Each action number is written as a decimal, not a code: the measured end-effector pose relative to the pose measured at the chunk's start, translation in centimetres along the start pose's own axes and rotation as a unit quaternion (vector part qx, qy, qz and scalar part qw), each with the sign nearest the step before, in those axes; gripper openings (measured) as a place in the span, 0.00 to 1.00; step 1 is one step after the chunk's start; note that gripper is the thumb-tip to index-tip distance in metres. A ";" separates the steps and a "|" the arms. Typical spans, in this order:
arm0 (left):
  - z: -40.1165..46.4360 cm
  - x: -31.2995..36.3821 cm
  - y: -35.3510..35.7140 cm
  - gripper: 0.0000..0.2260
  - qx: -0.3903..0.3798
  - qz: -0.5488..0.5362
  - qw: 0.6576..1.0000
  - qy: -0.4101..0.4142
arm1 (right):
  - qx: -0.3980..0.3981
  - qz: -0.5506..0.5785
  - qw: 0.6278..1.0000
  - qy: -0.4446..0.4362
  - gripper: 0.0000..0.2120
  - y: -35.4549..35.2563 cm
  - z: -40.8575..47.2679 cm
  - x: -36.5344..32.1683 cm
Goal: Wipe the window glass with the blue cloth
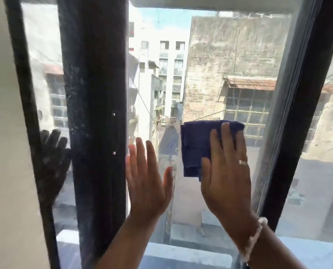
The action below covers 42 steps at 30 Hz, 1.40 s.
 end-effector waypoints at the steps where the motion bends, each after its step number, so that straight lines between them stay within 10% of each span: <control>1: -0.2 -0.1 0.5 0.32 -0.004 0.019 1.000 -0.001 | -0.018 0.002 1.000 0.020 0.30 0.5 0.0 0.1; 14: -1.1 -1.0 2.3 0.36 0.070 0.036 0.995 0.056 | 0.099 -0.097 0.990 0.011 0.27 -1.9 6.5 3.0; 20: -1.2 -0.9 2.5 0.36 0.070 0.022 0.996 0.056 | -0.009 -0.108 0.989 -0.100 0.24 2.1 -1.9 2.2; 27: -1.1 -0.9 2.5 0.37 0.072 0.022 0.996 0.056 | 0.100 -0.078 0.991 0.035 0.25 0.8 1.6 2.4; 33: -1.2 -0.9 2.4 0.37 0.084 0.026 0.995 0.057 | -0.023 -0.114 0.991 -0.070 0.21 2.5 -6.2 3.0; 42: -1.3 -0.8 2.4 0.37 0.082 0.034 0.995 0.051 | 0.105 -0.079 0.991 -0.040 0.24 0.7 6.0 -0.7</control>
Point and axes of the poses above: each hand's wrist, its own z-axis towards the middle knuckle, its own y-axis out of the palm, x = y × z, the point moved 10 cm from there along z, towards the middle knuckle, and after that the axes turned 10 degrees about z, right-handed, at the moved point
